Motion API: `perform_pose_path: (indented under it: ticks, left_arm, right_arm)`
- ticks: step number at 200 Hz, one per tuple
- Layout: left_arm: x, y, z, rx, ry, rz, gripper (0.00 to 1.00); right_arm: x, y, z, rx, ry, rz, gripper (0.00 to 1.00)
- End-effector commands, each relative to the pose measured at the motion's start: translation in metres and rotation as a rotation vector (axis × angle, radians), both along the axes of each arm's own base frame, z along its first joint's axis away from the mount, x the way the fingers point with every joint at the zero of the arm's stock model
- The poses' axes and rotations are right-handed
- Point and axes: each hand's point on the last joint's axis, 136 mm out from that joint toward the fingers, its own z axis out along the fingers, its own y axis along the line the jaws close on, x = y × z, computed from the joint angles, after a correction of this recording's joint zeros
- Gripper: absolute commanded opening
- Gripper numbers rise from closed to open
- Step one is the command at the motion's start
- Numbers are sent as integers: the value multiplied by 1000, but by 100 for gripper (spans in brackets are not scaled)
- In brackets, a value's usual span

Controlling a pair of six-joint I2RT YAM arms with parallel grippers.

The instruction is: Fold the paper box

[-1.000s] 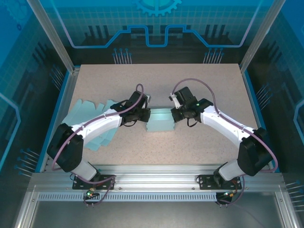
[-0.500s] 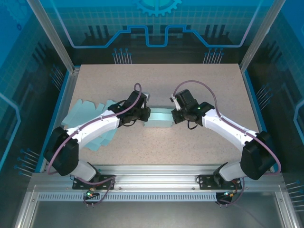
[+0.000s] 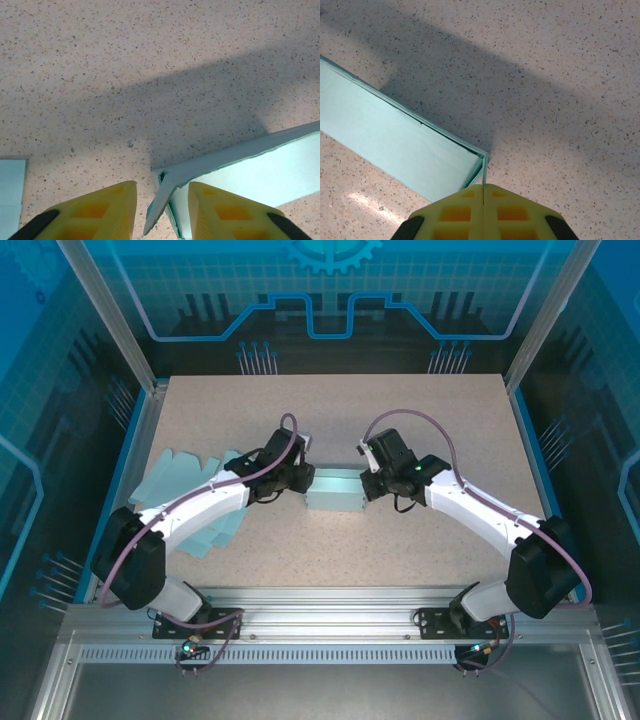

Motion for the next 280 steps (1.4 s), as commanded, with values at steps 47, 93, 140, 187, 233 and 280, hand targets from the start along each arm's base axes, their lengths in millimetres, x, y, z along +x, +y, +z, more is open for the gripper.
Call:
perform_pose_path:
  ticks: [47,93,140,187,233,280]
  left_arm:
    - [-1,9,5,21,19,-41,28]
    - [6,2,1,22,18,-75,28]
    - [11,-4,0,15,16,-90,21]
    - [9,-5,8,-13,17,-76,11]
    - [-2,-20,9,-161,71,-56,2]
    - [-10,-27,2,-191,76,-43,0]
  right_arm:
    - [0,8,3,1,-11,24,0]
    - [-1,10,3,1,-10,33,0]
    - [0,10,3,-2,-10,32,0]
    - [0,12,5,1,-7,27,0]
    - [2,23,7,36,9,-7,0]
    - [5,38,4,128,54,-71,0]
